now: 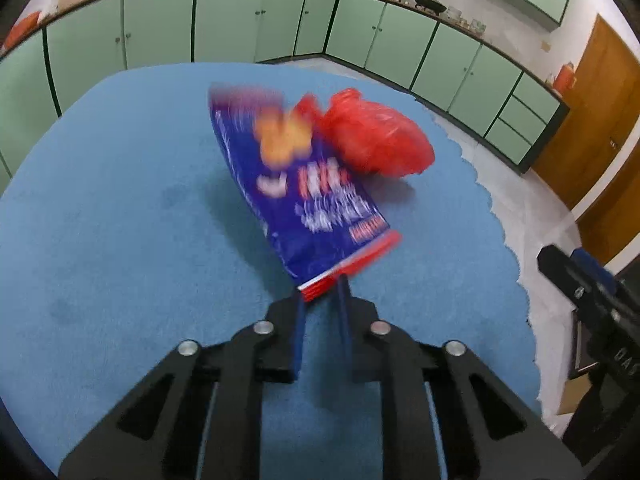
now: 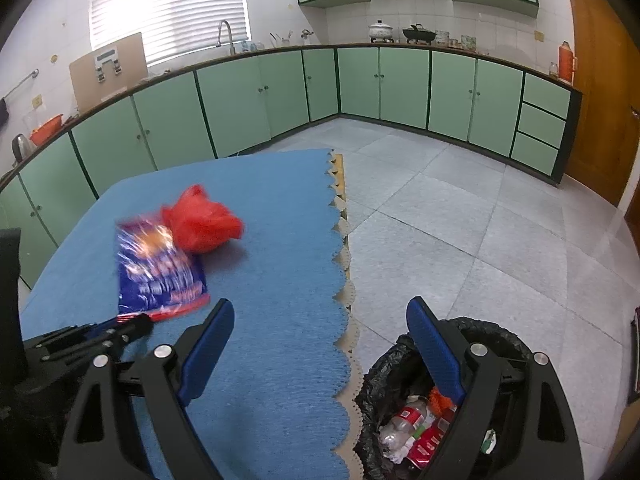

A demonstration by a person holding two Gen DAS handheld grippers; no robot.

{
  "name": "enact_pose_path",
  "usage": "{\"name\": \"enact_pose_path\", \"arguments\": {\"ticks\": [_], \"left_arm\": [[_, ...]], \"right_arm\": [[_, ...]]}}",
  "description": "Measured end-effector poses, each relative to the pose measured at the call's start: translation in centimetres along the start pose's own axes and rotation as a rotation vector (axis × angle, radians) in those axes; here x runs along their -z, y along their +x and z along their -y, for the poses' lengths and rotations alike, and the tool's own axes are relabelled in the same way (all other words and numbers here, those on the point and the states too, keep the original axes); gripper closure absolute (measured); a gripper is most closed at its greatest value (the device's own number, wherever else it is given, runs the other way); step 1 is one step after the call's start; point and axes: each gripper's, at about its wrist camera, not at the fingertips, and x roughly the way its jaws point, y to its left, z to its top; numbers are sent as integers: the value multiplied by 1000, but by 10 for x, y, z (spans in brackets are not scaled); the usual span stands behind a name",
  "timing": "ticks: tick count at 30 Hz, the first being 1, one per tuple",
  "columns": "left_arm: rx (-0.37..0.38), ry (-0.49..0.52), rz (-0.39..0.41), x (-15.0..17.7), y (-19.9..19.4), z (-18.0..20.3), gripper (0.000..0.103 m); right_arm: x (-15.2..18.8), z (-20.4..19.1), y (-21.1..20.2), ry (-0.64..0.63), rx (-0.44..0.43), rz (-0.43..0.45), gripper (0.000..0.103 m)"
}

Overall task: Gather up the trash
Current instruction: 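Grasp the blue snack bag with the left tool while the right tool grasps the red plastic bag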

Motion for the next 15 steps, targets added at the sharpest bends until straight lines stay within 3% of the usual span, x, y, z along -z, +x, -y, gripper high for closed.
{"name": "enact_pose_path", "arguments": {"ticks": [2, 15], "left_arm": [[20, 5, 10, -1, -1, 1, 103], [27, -11, 119, -13, -28, -13, 103]], "right_arm": [[0, -1, 3, 1, -1, -5, 17], [-8, -22, 8, -49, -43, 23, 17]]}}
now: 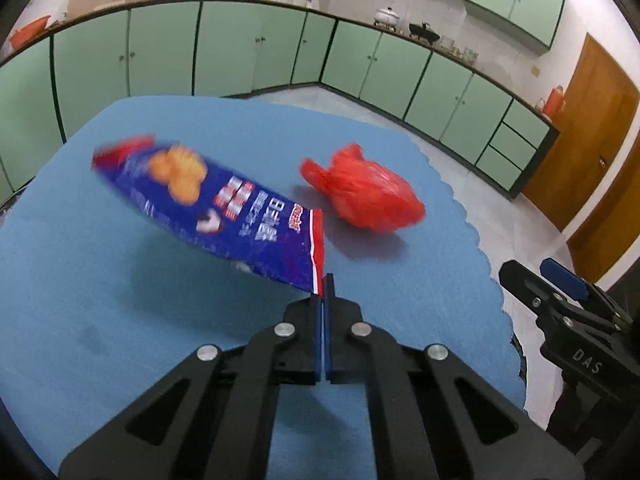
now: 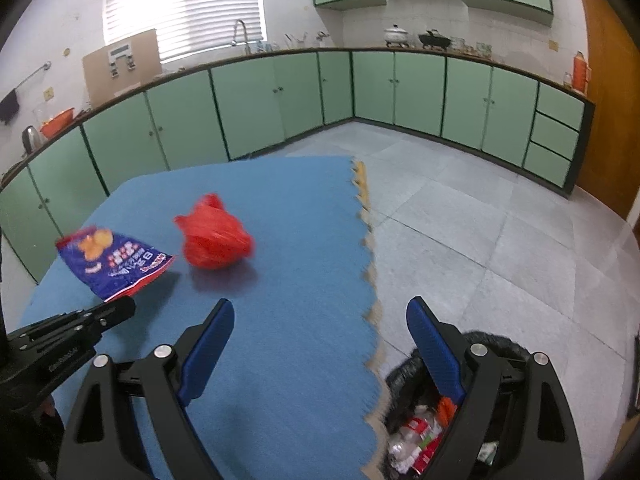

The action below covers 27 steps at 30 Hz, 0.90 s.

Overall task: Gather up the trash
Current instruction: 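Grasp the blue snack bag with the left tool while the right tool grasps the red plastic bag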

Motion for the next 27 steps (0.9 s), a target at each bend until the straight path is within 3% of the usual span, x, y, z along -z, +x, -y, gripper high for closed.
{"name": "enact_pose_path", "arguments": {"ticks": [10, 18, 24, 27], "left_arm": [[-16, -16, 42, -12, -7, -27, 103], [-30, -34, 38, -19, 9, -39, 103], [-38, -35, 30, -26, 23, -48, 103], [-38, -47, 25, -26, 27, -54, 103]], "right_arm": [[-30, -41, 39, -8, -109, 14, 18], [-41, -61, 74, -25, -107, -34, 26], [-37, -72, 89, -55, -119, -86, 43], [-36, -76, 94, -67, -147, -109, 63]]}}
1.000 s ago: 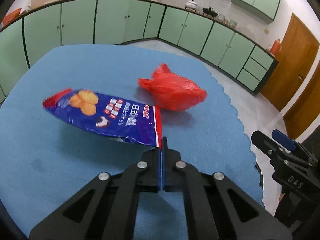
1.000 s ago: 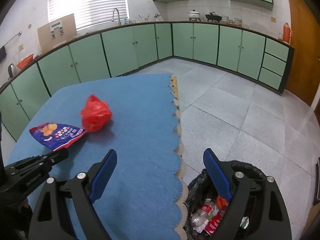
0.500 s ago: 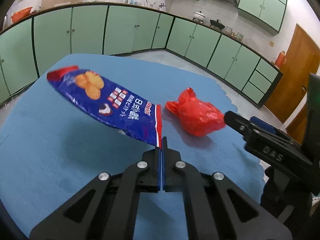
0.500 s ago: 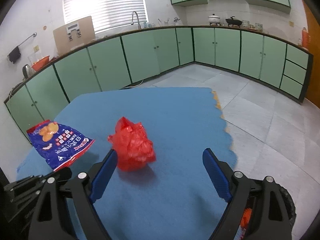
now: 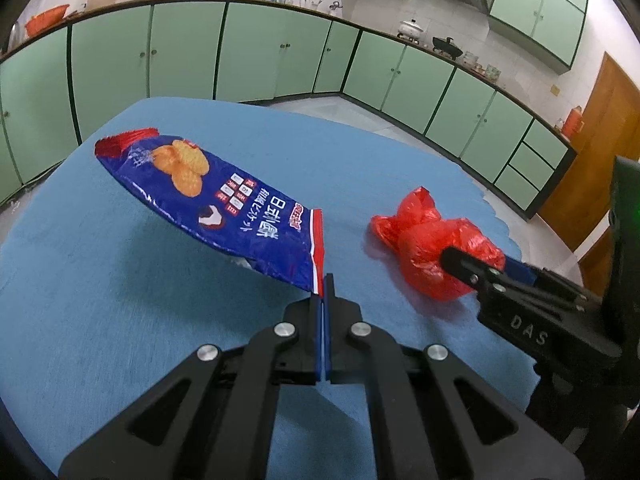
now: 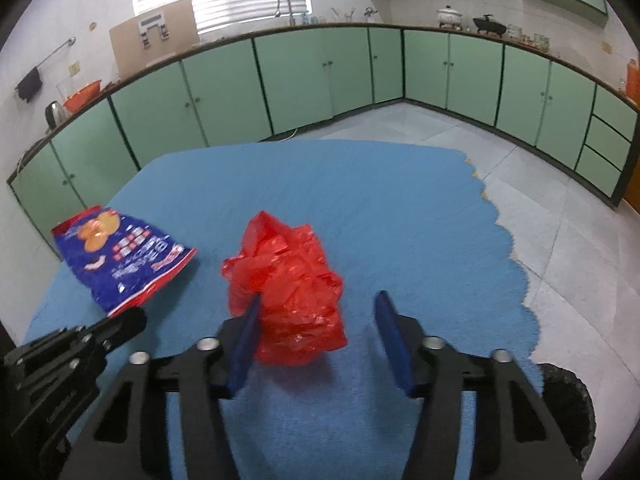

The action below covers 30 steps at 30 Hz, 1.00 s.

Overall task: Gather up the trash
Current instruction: 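Grasp the blue snack bag with the left tool while the right tool grasps the red plastic bag, then carry the snack bag and red plastic bag over the bin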

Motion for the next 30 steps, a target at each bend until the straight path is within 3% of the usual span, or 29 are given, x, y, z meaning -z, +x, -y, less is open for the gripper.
{"name": "enact_pose_path", "arguments": {"ticks": [2, 5, 15, 30], "left_arm": [[1, -3, -2, -1, 1, -1, 103], [2, -3, 2, -2, -1, -2, 103], [38, 38, 35, -2, -22, 22, 103], [192, 206, 50, 29, -55, 132, 103]], "right_arm": [[1, -2, 0, -3, -28, -9, 82], [2, -7, -5, -11, -39, -6, 93], [3, 5, -67, -2, -37, 84, 94], [43, 74, -163, 92, 116, 150, 94]]}}
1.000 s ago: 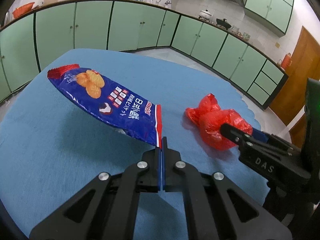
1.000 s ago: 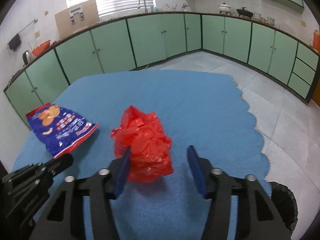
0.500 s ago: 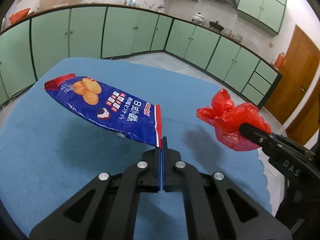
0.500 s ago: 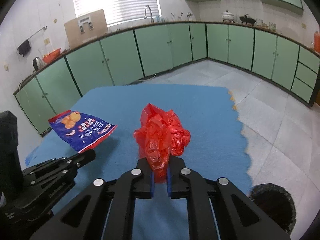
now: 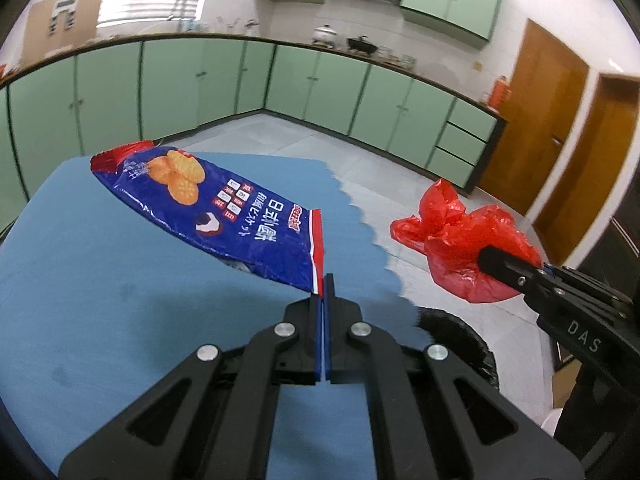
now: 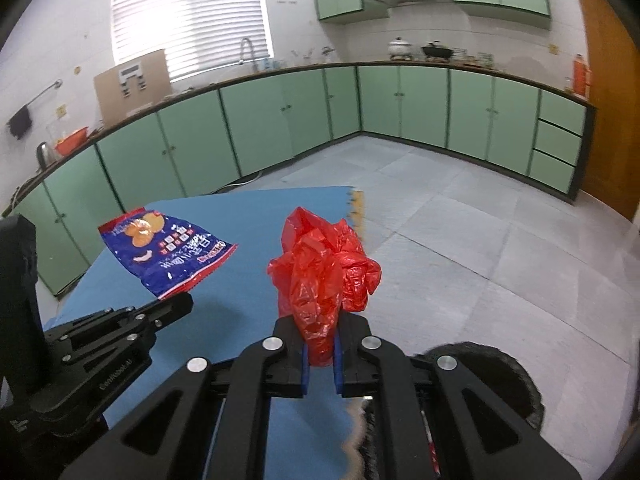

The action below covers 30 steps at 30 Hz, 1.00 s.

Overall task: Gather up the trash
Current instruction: 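Carry the snack bag and red plastic bag over the bin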

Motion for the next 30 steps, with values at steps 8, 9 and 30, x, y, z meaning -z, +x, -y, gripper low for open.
{"name": "enact_pose_path", "arguments": {"ticks": [8, 9, 30], "left_arm": [[73, 84, -18, 10, 4, 58, 103], [83, 96, -22, 13, 5, 65, 103], [272, 243, -123, 56, 41, 173, 103]], "right_arm": [[20, 47, -35, 62, 83, 16, 94], [23, 54, -39, 69, 93, 17, 94], [60, 146, -77, 202, 259, 9, 95]]}}
